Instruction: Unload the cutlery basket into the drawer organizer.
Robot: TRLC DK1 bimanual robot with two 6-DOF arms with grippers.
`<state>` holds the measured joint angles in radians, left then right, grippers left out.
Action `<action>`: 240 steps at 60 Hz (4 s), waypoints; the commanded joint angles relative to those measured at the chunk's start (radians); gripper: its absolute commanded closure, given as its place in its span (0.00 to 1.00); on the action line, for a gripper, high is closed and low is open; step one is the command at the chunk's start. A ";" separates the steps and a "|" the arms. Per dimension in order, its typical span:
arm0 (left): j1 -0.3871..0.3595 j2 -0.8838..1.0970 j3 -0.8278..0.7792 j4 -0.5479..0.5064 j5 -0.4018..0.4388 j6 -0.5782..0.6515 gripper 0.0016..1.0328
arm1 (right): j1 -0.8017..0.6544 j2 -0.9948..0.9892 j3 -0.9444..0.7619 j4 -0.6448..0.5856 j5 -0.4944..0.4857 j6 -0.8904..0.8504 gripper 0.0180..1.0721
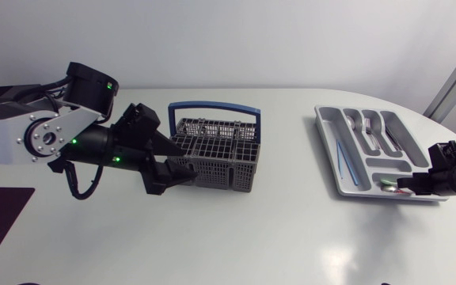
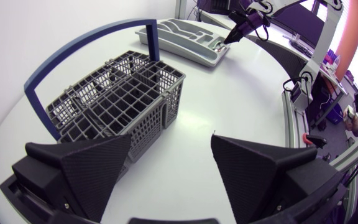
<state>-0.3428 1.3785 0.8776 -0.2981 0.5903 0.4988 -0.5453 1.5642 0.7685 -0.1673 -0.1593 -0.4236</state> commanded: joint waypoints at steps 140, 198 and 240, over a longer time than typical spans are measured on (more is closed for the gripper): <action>0.254 0.355 0.143 0.126 -0.015 0.113 0.08 | 0.972 0.123 0.258 0.034 -0.036 0.201 0.23; 0.398 0.085 0.017 0.125 -0.010 0.075 0.05 | 0.935 -0.217 0.031 0.031 0.066 0.146 0.08; 0.600 -0.383 -0.236 0.182 -0.014 -0.080 0.04 | 0.729 -0.782 -0.252 0.063 0.155 0.091 0.05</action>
<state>0.2428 1.0508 0.6979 -0.1375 0.5716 0.4591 0.1982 0.8391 0.5575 -0.1276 -0.0261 -0.3199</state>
